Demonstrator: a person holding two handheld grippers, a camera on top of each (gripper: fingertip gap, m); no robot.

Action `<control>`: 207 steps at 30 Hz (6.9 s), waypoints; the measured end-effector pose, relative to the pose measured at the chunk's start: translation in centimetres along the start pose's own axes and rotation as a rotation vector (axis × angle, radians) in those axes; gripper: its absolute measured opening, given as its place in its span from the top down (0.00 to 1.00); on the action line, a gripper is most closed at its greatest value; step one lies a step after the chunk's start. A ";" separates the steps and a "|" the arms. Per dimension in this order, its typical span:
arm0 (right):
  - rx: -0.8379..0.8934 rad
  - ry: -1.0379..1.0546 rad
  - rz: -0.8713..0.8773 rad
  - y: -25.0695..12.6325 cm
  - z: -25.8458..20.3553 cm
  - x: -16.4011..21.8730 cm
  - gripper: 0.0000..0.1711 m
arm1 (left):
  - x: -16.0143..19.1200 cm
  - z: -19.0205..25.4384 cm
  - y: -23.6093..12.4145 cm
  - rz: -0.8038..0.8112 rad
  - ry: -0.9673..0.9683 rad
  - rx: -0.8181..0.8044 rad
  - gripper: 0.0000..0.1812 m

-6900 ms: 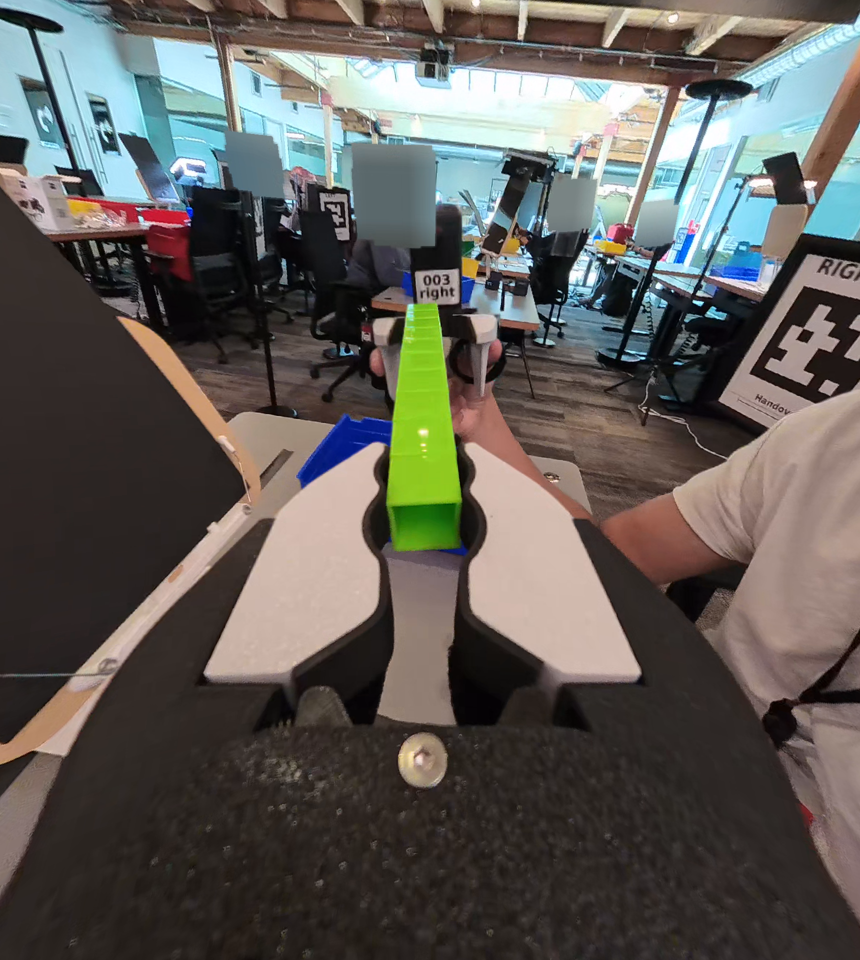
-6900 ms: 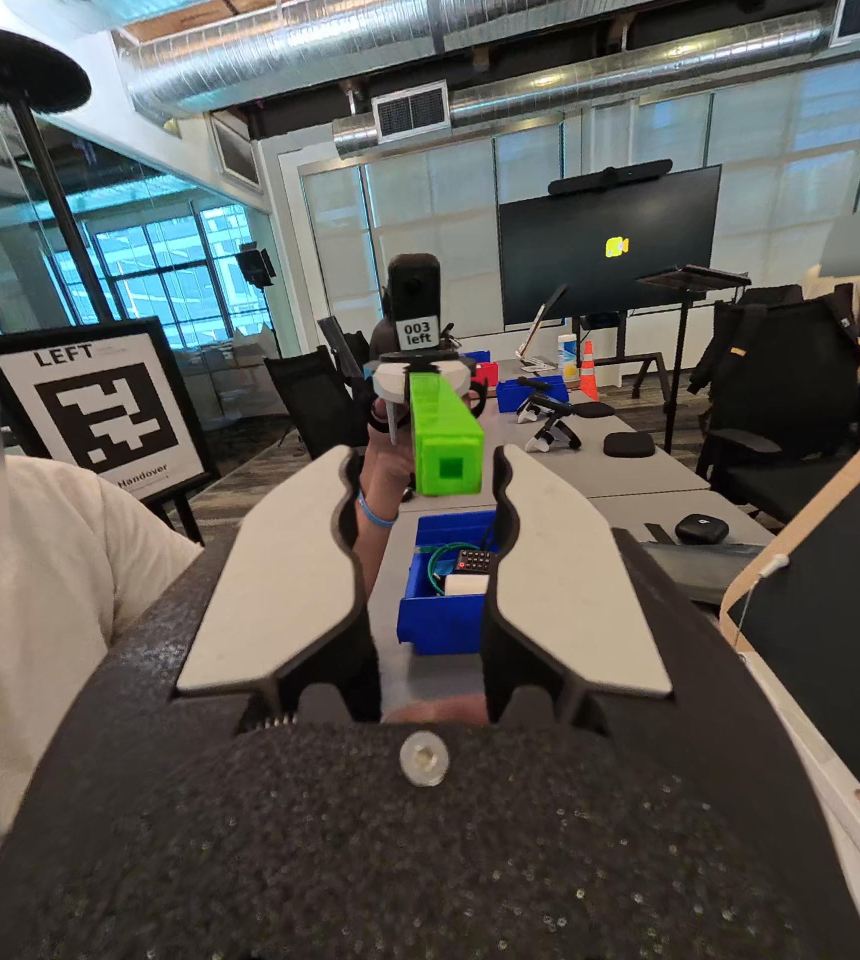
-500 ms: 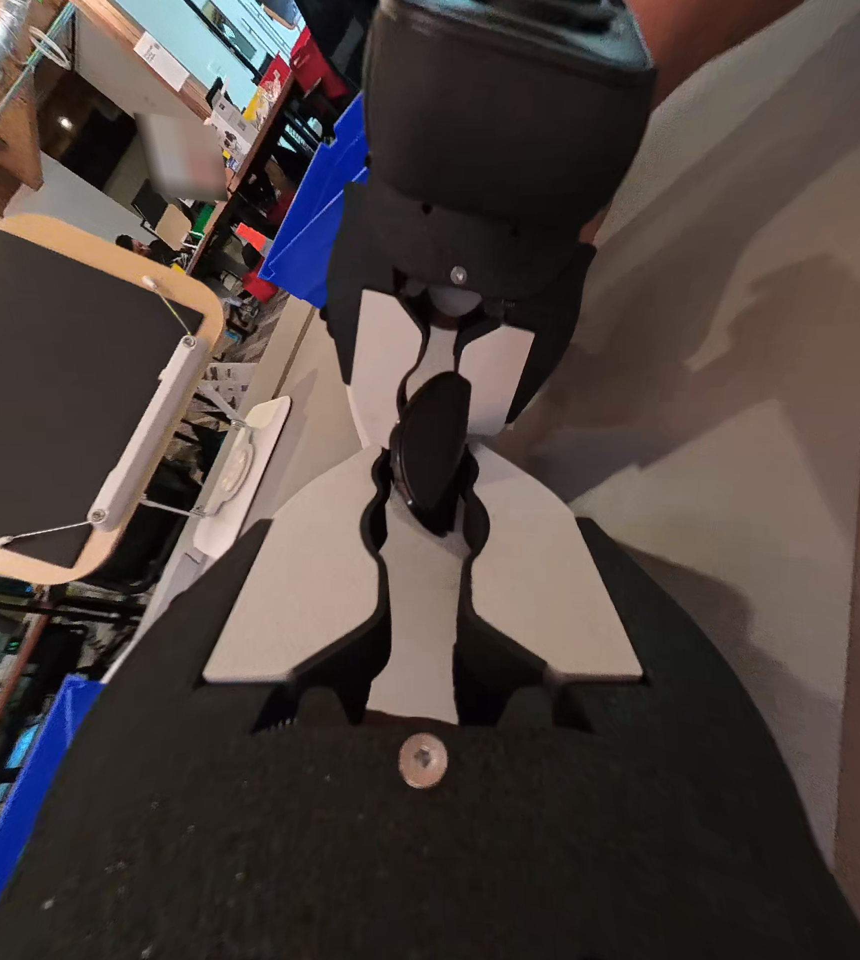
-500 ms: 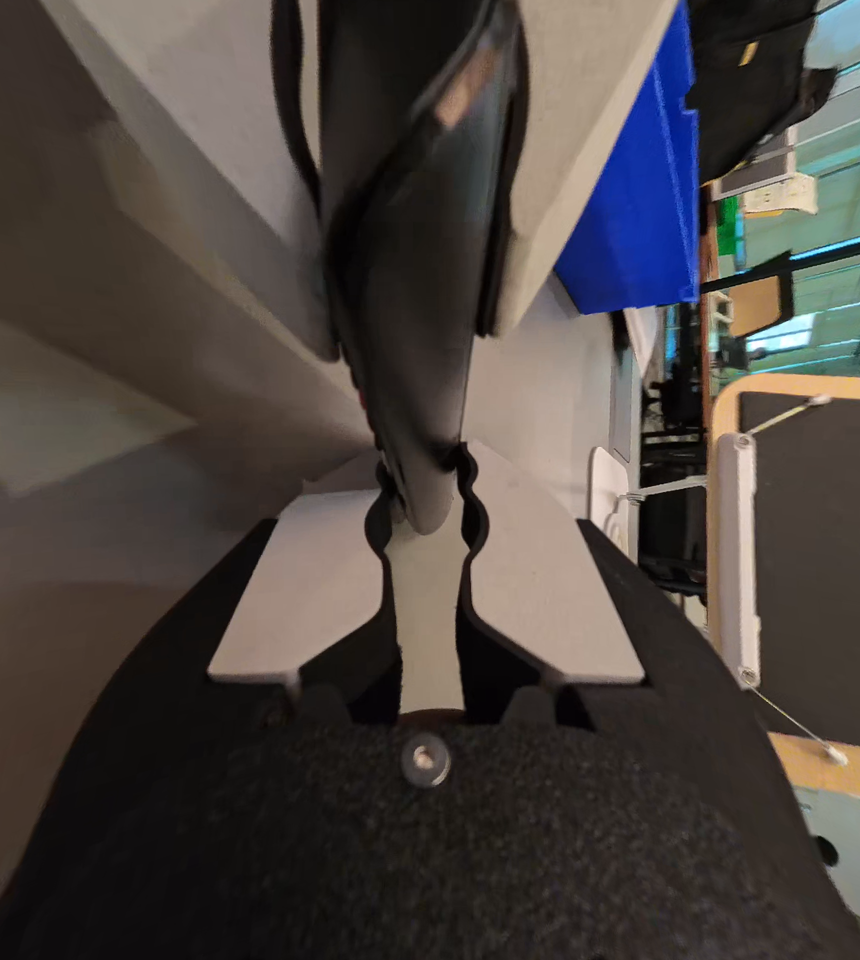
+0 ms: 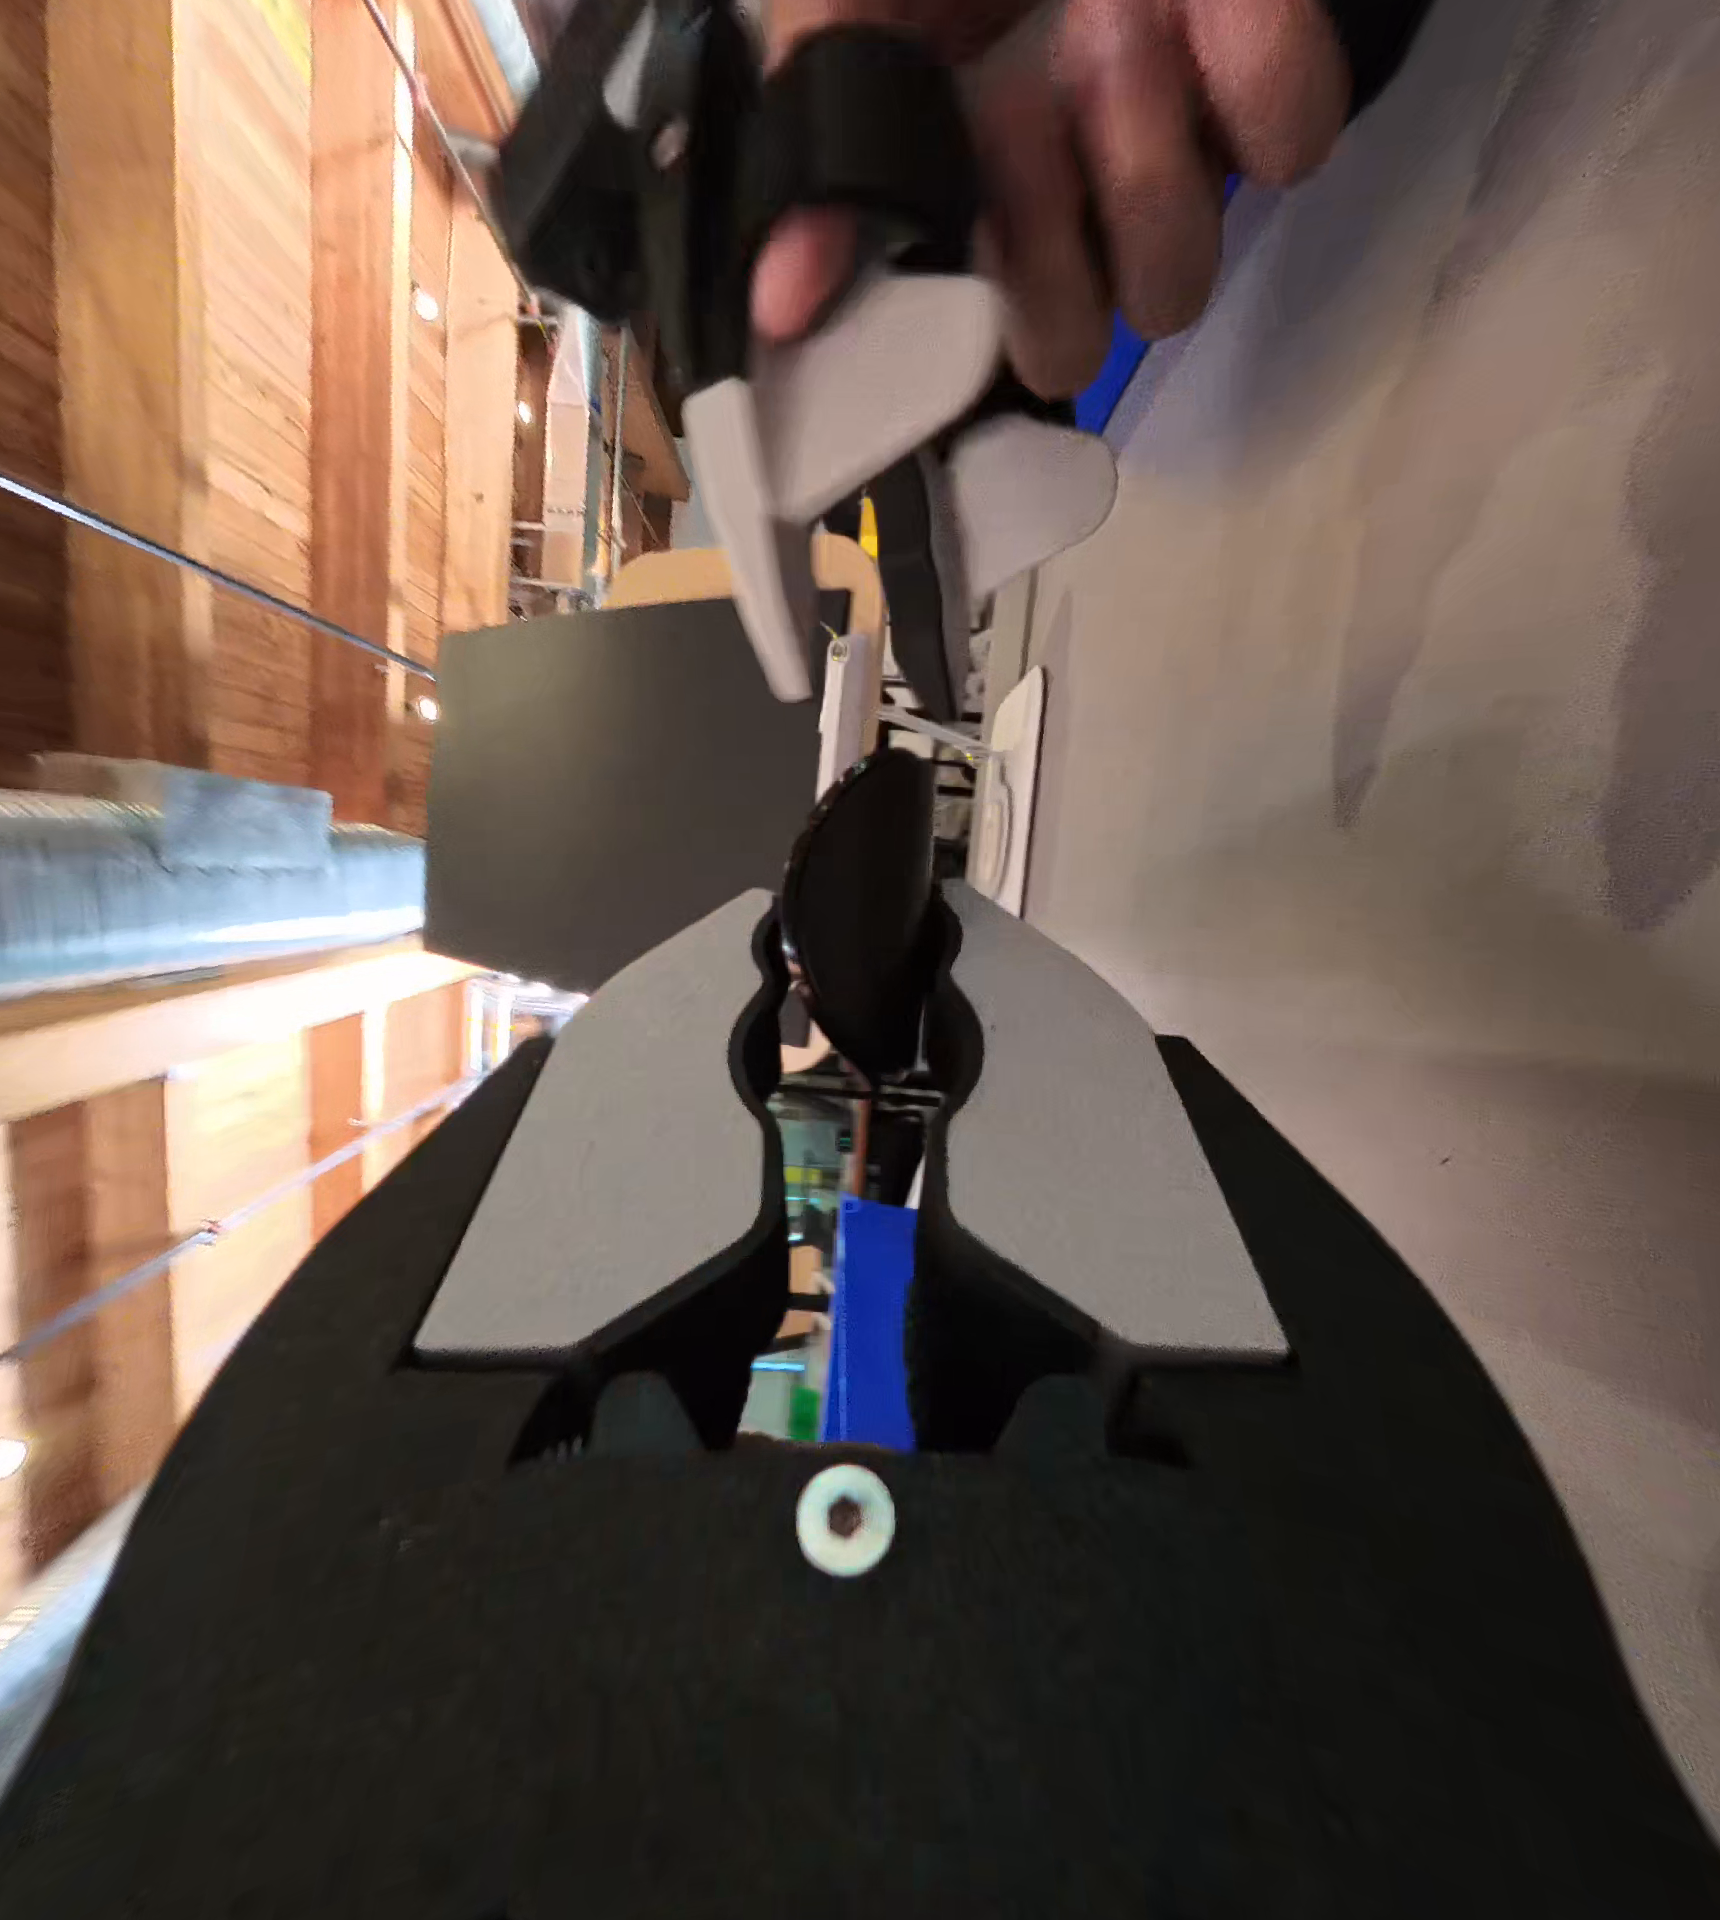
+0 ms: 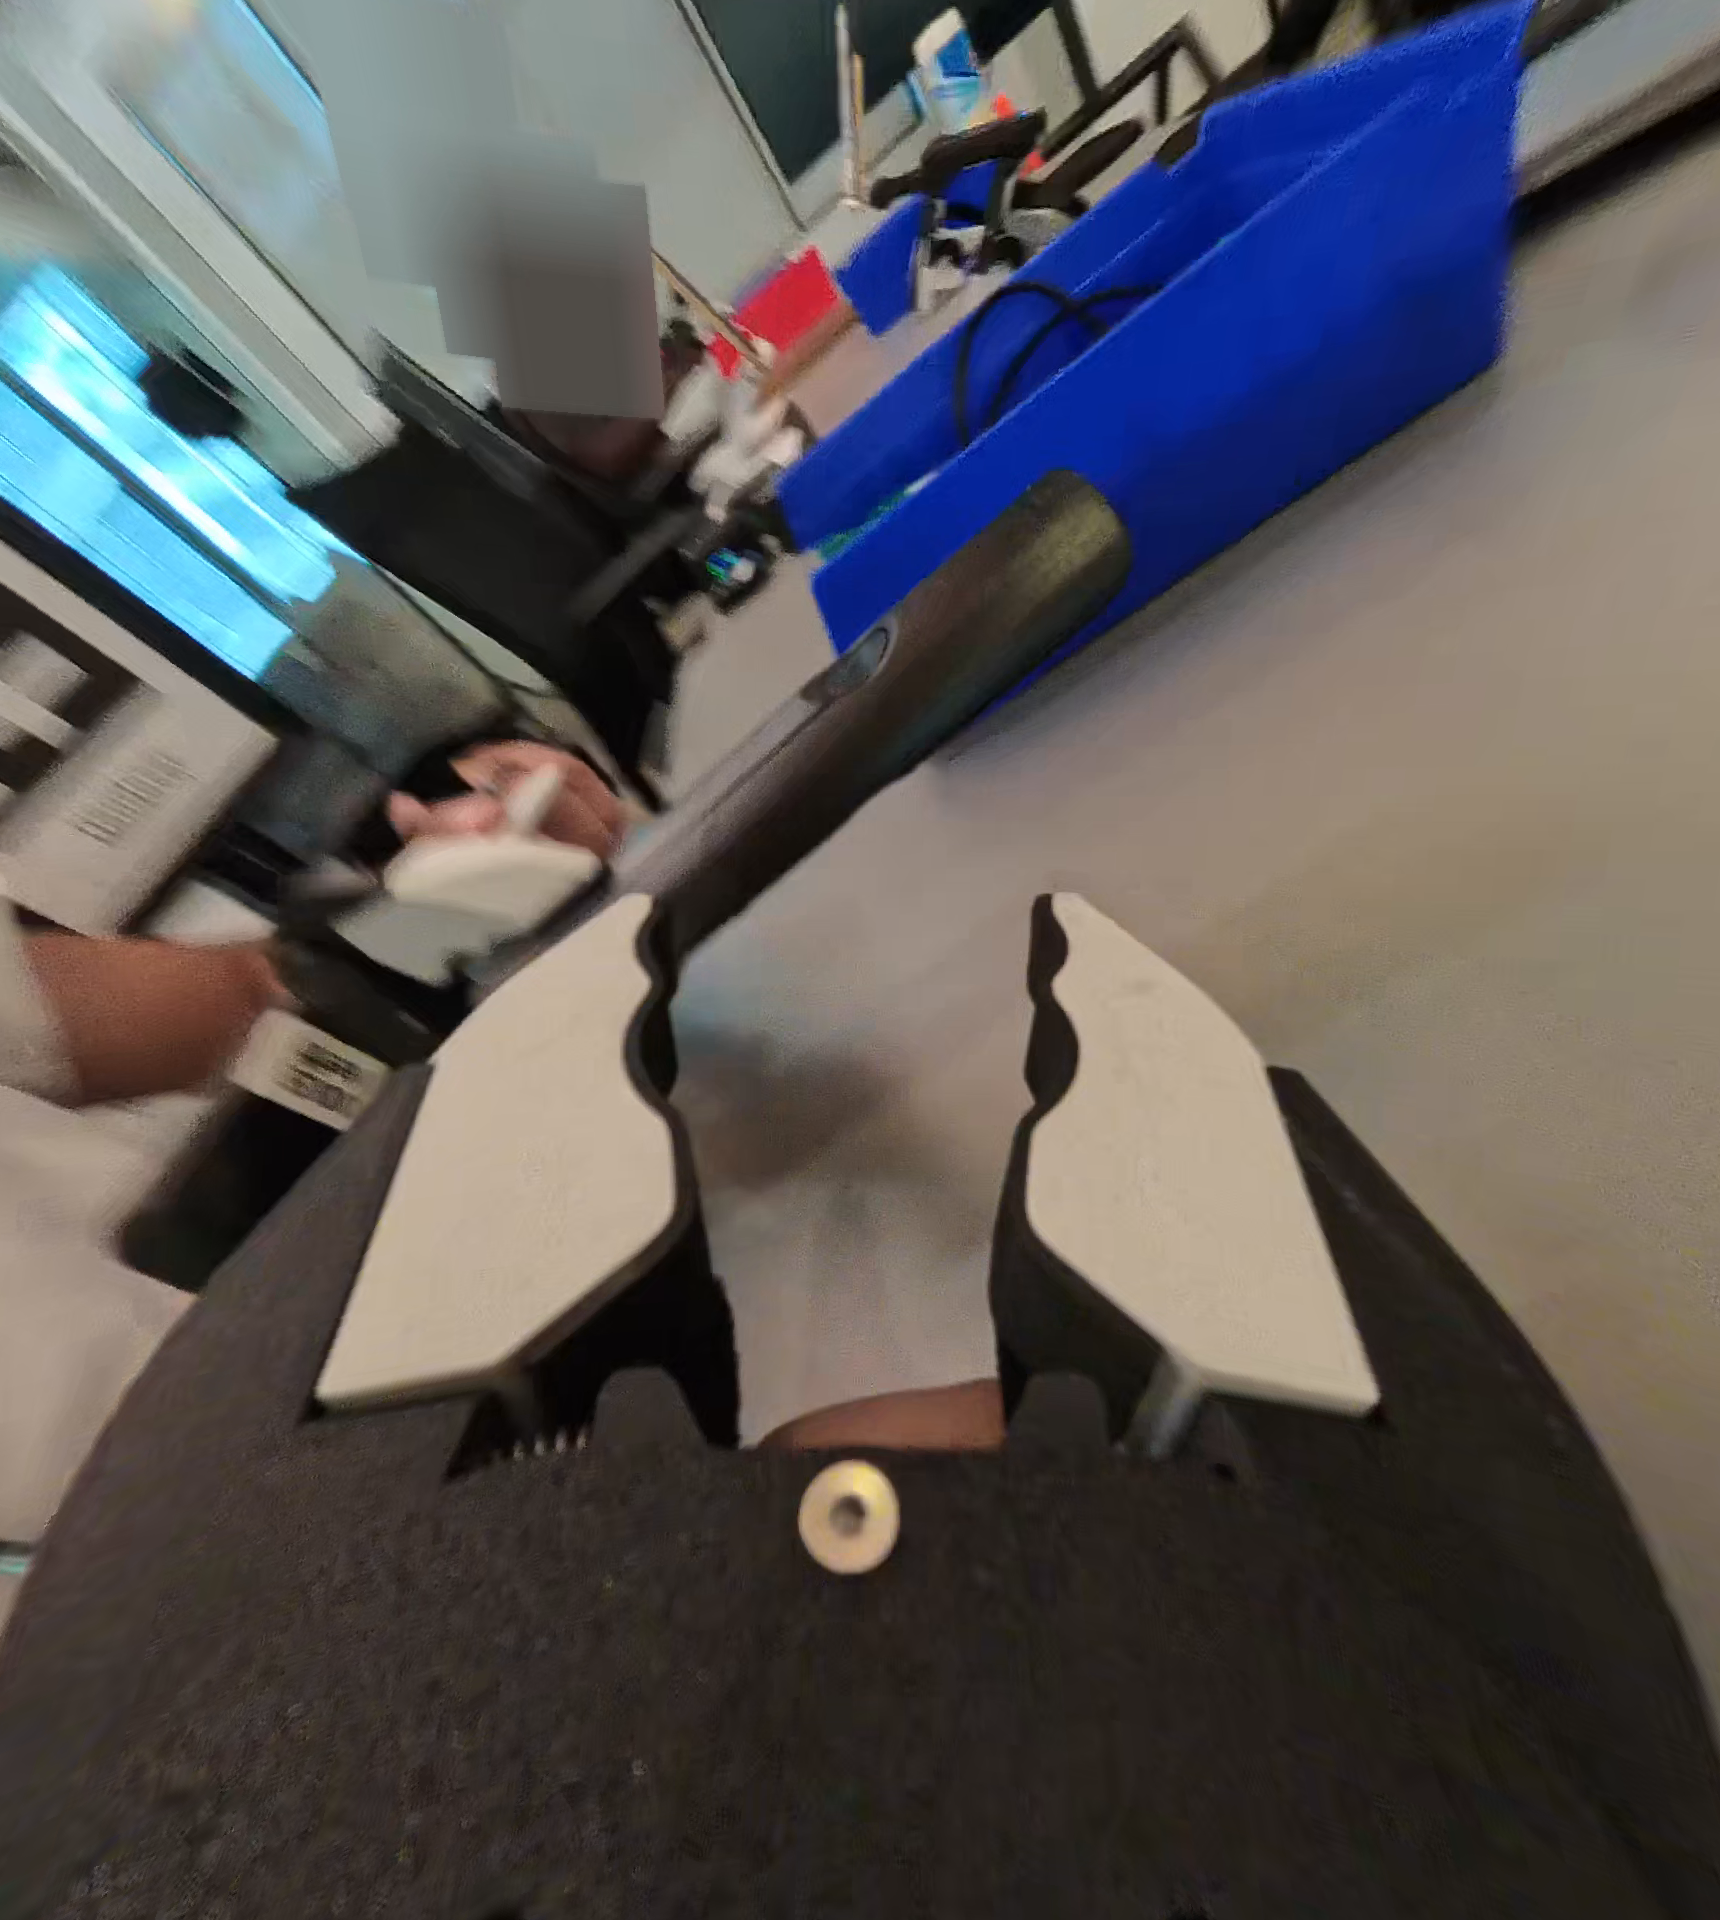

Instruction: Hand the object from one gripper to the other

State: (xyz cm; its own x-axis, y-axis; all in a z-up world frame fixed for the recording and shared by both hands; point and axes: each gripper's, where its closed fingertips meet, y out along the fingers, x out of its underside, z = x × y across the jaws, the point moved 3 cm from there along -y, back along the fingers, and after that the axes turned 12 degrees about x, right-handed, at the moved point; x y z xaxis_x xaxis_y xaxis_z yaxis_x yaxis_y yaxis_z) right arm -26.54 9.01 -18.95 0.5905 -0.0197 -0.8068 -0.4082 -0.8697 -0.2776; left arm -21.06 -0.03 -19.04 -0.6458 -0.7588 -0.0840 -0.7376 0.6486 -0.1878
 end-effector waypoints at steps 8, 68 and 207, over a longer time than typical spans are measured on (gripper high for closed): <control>-0.417 0.486 -0.067 1.9 -3.7 0.9 0.71 | -1.7 0.1 -0.2 0.002 0.137 -0.065 0.87; 0.739 -1.250 -0.248 2.4 3.2 4.4 0.76 | 4.2 -1.0 1.6 0.209 -1.371 0.545 0.67; -0.297 -0.019 0.227 -4.5 -1.9 -3.9 0.67 | 1.9 -1.9 -1.2 0.734 -1.601 0.961 0.87</control>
State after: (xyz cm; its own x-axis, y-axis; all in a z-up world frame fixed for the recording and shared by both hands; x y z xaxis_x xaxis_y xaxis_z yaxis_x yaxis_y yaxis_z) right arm -25.72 12.12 -13.56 0.4939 -0.2221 -0.8407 -0.3058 -0.9494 0.0711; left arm -21.78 -2.19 -17.08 0.4096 -0.1227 -0.9040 0.2123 0.9765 -0.0364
